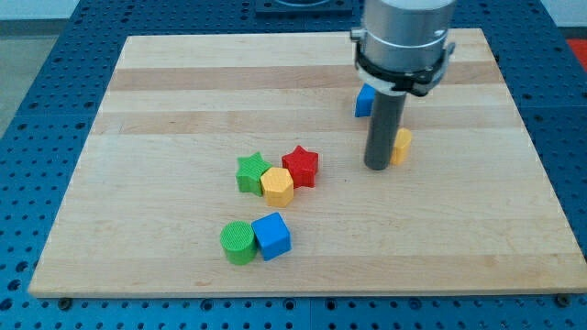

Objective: Push the yellow heart into the red circle

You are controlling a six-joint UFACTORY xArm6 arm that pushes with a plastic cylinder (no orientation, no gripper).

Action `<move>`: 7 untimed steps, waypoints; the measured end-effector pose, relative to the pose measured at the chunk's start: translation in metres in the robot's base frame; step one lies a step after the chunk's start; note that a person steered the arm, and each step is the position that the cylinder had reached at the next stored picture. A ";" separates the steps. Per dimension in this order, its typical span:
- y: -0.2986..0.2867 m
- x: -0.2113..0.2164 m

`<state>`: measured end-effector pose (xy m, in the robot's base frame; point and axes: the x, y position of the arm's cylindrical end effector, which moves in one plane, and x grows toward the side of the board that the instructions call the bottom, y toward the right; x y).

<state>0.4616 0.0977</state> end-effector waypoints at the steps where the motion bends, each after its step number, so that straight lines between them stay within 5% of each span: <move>1: 0.007 0.012; 3: 0.040 0.024; 7: 0.009 -0.005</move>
<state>0.4567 0.1063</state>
